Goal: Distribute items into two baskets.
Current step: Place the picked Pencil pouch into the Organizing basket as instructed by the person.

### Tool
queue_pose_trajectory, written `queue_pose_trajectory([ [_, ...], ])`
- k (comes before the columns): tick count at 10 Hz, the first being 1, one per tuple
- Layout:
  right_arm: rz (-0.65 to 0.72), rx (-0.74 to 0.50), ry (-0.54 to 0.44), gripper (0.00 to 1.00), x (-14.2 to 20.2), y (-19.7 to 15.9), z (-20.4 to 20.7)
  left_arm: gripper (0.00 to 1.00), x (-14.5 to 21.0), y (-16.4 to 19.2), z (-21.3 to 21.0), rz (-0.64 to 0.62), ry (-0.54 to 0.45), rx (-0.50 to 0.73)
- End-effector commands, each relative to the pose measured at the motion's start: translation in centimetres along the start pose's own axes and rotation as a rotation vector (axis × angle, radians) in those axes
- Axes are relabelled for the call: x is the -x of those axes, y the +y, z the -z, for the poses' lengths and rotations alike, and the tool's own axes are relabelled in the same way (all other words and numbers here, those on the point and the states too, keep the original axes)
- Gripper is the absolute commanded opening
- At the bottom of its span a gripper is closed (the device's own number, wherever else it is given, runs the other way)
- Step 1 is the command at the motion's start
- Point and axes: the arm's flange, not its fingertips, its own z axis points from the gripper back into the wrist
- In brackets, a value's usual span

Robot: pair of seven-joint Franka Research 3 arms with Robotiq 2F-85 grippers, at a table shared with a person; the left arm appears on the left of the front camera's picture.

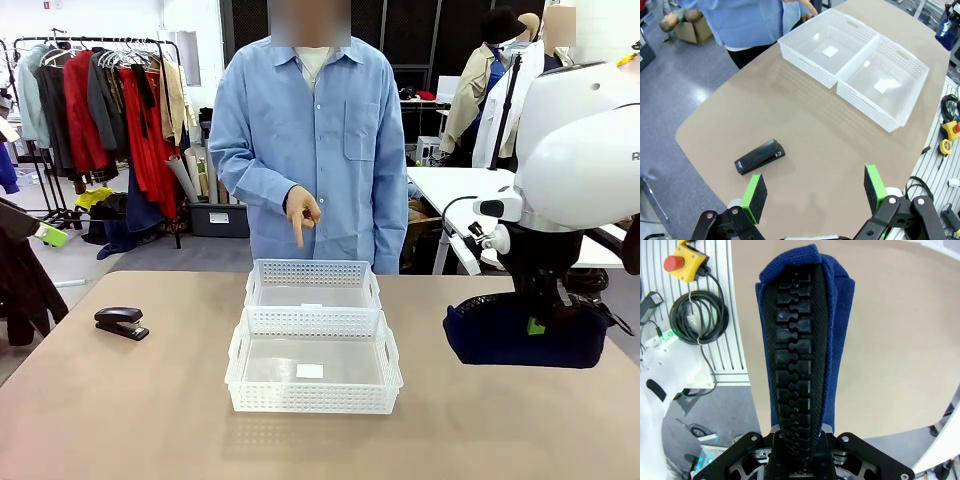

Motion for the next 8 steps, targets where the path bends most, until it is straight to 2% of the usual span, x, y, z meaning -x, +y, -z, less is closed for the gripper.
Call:
queue_pose_trajectory([
  [1,-0.032,0.029,-0.046,0.00,0.5,-2.8,-0.2,1.00,0.1,0.1,-0.1,0.012,-0.020,0.008],
  [8,-0.194,0.054,-0.040,0.00,-2.2,-12.6,-3.5,1.00,0.1,0.1,-0.1,0.012,-0.020,0.008],
])
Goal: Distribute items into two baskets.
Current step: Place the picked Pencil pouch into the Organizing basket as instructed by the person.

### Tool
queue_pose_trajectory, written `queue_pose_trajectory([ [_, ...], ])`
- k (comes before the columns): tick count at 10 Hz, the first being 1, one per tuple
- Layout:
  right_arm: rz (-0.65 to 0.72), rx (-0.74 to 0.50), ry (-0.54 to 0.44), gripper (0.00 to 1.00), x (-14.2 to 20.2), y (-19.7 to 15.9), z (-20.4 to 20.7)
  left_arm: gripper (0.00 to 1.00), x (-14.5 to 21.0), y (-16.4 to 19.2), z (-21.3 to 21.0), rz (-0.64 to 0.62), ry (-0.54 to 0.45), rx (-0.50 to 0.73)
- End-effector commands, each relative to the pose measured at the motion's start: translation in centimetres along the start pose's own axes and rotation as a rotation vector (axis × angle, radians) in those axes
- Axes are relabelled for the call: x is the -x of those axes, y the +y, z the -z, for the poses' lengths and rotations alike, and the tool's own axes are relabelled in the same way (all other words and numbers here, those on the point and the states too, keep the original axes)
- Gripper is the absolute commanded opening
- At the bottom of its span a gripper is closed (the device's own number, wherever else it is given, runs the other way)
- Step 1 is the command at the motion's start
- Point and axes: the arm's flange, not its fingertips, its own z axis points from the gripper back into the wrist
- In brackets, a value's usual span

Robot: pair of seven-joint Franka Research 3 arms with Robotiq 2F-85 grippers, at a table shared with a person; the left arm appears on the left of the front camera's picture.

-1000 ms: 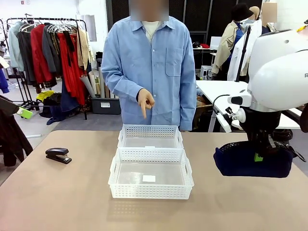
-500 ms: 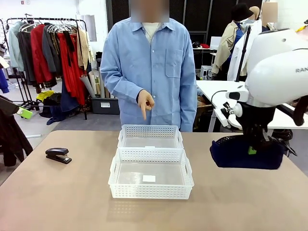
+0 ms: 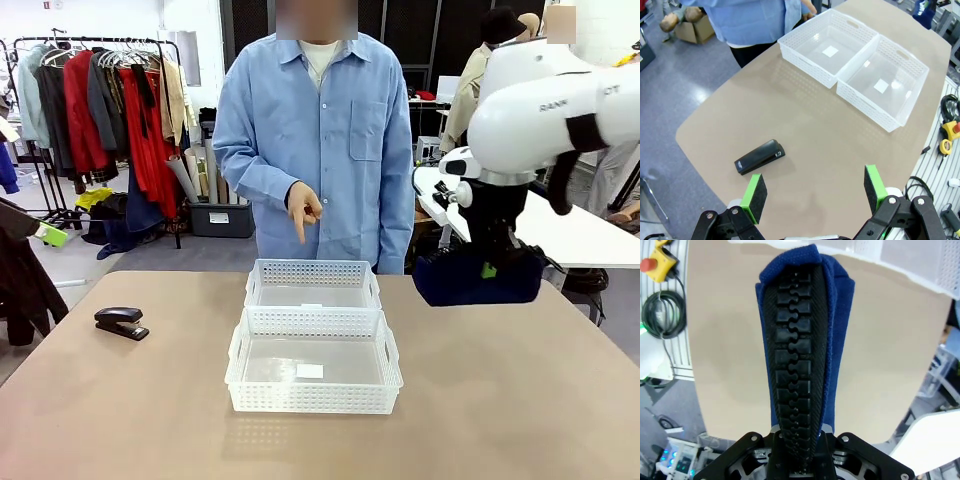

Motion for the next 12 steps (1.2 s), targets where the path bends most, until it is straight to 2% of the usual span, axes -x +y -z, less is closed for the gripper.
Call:
queue_pose_trajectory([
  [1,-0.054,-0.017,-0.012,0.00,-0.9,-3.0,-0.9,1.00,0.1,0.1,-0.1,0.012,-0.020,0.008],
  [3,-0.023,-0.017,-0.008,0.00,-2.3,-4.8,-1.2,1.00,0.1,0.1,-0.1,0.012,-0.020,0.008],
  [7,0.042,-0.028,-0.064,0.00,-5.6,-8.3,-2.2,1.00,0.1,0.1,-0.1,0.012,-0.020,0.008],
  [12,0.024,-0.032,-0.053,0.00,-10.7,-13.6,-2.7,1.00,0.1,0.1,-0.1,0.012,-0.020,0.008],
])
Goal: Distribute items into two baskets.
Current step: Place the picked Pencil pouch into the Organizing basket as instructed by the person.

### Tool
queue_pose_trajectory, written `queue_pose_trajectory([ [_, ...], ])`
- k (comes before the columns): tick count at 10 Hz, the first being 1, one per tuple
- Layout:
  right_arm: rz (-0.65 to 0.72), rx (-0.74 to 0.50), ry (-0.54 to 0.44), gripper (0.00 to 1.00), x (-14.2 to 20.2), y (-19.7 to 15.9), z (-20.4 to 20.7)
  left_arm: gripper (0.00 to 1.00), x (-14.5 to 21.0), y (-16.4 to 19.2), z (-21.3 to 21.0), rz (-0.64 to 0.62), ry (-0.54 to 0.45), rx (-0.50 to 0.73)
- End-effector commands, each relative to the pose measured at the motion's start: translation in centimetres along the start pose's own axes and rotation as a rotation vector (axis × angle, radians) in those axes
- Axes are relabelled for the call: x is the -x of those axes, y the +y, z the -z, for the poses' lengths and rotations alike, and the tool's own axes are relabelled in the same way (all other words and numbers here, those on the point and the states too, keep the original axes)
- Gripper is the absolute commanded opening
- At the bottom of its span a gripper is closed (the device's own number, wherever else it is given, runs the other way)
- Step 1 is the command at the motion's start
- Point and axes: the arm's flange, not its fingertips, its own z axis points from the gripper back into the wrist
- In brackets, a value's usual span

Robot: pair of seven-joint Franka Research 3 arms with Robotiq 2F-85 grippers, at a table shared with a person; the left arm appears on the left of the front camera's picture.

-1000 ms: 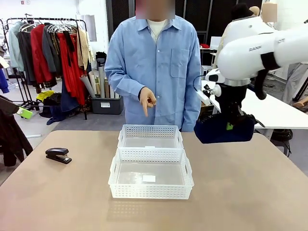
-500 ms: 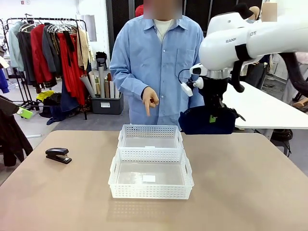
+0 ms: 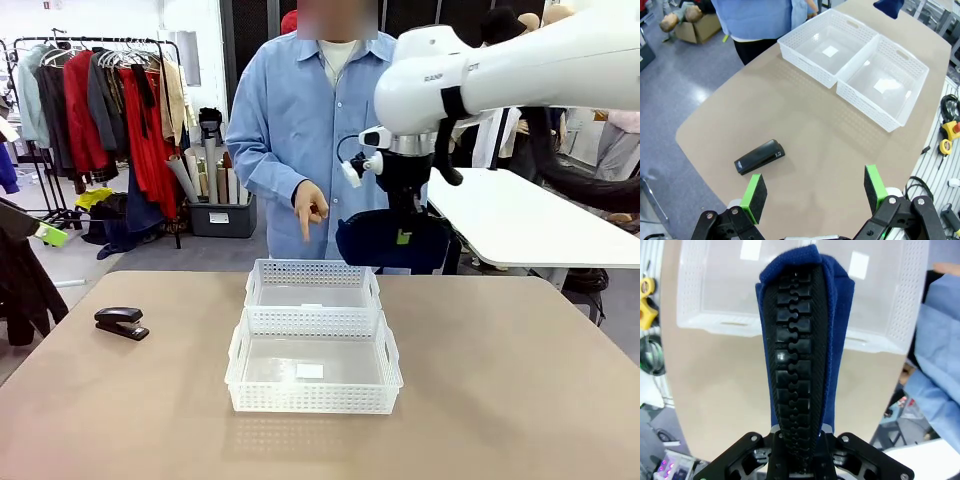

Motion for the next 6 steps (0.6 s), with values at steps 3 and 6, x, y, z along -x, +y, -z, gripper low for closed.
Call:
queue_pose_trajectory([
  [3,0.001,-0.038,0.029,0.00,-4.7,-3.7,0.8,1.00,0.1,0.1,-0.1,0.012,-0.020,0.008],
  [6,0.014,-0.015,0.026,0.00,-7.4,-4.9,2.6,1.00,0.1,0.1,-0.1,0.012,-0.020,0.008],
])
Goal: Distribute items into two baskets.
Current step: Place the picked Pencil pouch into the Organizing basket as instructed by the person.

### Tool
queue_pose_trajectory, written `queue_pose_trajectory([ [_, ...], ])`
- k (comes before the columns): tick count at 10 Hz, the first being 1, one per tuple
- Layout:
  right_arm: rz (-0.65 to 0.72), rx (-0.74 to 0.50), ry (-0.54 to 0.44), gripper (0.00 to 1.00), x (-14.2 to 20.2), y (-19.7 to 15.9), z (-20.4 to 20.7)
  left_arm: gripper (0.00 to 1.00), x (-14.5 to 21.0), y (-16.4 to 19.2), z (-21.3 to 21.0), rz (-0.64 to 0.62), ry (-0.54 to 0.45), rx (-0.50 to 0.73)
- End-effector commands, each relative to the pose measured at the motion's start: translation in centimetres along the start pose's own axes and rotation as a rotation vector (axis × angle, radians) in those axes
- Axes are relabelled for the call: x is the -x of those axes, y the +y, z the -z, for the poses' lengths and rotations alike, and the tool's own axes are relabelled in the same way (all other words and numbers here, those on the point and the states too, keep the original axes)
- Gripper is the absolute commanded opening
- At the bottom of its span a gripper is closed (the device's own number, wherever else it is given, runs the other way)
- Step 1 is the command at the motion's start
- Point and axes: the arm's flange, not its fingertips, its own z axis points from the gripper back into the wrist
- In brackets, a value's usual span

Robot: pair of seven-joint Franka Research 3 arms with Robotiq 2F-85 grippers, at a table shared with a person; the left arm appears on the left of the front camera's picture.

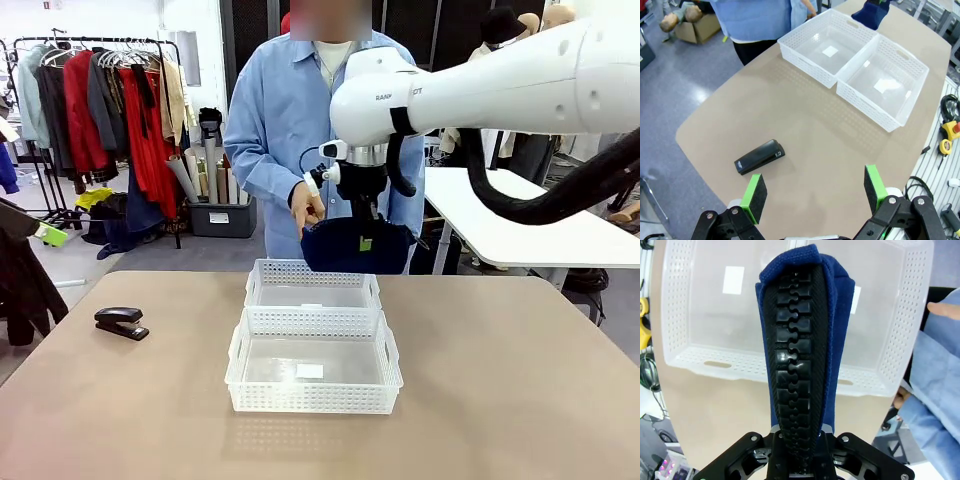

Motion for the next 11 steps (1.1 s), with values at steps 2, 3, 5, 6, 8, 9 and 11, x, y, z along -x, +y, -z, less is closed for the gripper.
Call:
queue_pose_trajectory([
  [2,0.037,0.022,0.037,0.00,-2.0,-2.2,1.2,1.00,0.0,0.1,0.0,0.012,-0.020,0.008],
  [3,0.042,0.029,0.041,0.00,-2.4,-2.7,2.0,1.00,0.0,0.1,0.0,0.012,-0.020,0.008],
  [5,0.052,0.035,0.049,0.00,-3.1,-4.0,3.5,1.00,0.0,0.1,0.0,0.012,-0.020,0.008],
  [6,0.057,0.044,0.057,0.00,-3.4,-4.5,4.2,1.00,0.0,0.1,0.0,0.012,-0.020,0.008],
  [8,0.065,0.067,0.073,0.00,-4.1,-5.8,5.3,1.00,0.0,0.1,0.0,0.012,-0.020,0.008],
  [9,0.072,0.066,0.065,0.00,-4.3,-6.2,5.8,1.00,0.0,0.1,0.0,0.012,-0.020,0.008],
  [11,0.085,0.074,0.061,0.00,-4.7,-7.1,6.7,1.00,0.0,0.1,0.0,0.012,-0.020,0.008],
])
